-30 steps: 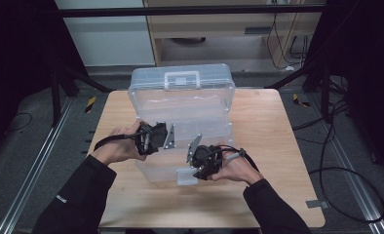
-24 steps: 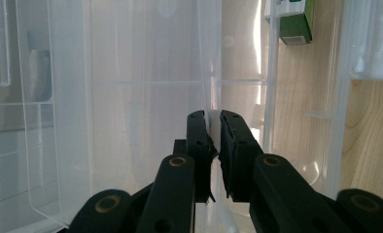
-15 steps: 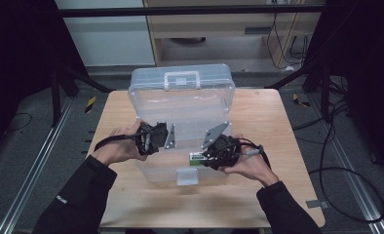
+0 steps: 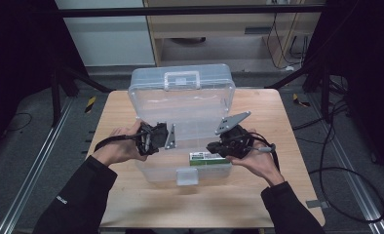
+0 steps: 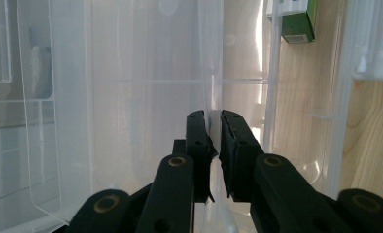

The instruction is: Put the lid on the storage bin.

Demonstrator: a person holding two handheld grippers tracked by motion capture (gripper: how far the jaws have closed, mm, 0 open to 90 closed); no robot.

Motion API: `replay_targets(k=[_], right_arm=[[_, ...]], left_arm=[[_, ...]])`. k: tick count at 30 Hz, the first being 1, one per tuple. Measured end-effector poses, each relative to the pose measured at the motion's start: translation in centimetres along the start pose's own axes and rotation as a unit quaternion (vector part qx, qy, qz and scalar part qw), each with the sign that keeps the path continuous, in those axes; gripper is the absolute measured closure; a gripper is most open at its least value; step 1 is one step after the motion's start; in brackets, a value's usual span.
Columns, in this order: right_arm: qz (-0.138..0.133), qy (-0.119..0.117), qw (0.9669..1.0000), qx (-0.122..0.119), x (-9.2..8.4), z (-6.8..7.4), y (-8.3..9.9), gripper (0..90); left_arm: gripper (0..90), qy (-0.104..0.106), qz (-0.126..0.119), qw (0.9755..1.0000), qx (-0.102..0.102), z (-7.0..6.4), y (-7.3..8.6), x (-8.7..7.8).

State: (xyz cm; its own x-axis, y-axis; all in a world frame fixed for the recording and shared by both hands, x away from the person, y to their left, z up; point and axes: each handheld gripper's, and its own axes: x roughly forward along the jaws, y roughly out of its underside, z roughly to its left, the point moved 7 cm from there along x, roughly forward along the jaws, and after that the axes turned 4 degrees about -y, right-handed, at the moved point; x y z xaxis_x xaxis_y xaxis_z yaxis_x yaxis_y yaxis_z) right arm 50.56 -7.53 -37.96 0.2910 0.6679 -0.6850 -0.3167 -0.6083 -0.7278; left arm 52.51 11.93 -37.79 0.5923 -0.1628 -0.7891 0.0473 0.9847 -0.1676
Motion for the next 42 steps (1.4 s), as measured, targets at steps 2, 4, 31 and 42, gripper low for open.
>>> replay_targets(k=[2, 4, 31, 42], right_arm=[[-0.02, 0.001, 0.9998, 0.006, -0.4, -0.2, -0.3, 87.0], [-0.037, 0.011, 0.9992, 0.014, -0.9, -0.7, -0.6, 87.7], [-0.13, 0.127, 0.975, 0.128, -2.5, -7.2, -1.2, 90.0], [-0.132, 0.139, 0.9711, 0.142, -2.6, -8.4, -0.8, 90.0]], left_arm=[[82.2, 0.0, 0.0, 1.0, 0.0, 0.0, 0.0, 0.0], [82.2, 0.0, 0.0, 1.0, 0.0, 0.0, 0.0, 0.0], [82.2, 0.004, 0.003, 1.0, 0.002, -0.3, 0.0, 0.0], [82.2, 0.014, 0.002, 0.9999, 0.002, -0.9, 0.0, 0.0]])
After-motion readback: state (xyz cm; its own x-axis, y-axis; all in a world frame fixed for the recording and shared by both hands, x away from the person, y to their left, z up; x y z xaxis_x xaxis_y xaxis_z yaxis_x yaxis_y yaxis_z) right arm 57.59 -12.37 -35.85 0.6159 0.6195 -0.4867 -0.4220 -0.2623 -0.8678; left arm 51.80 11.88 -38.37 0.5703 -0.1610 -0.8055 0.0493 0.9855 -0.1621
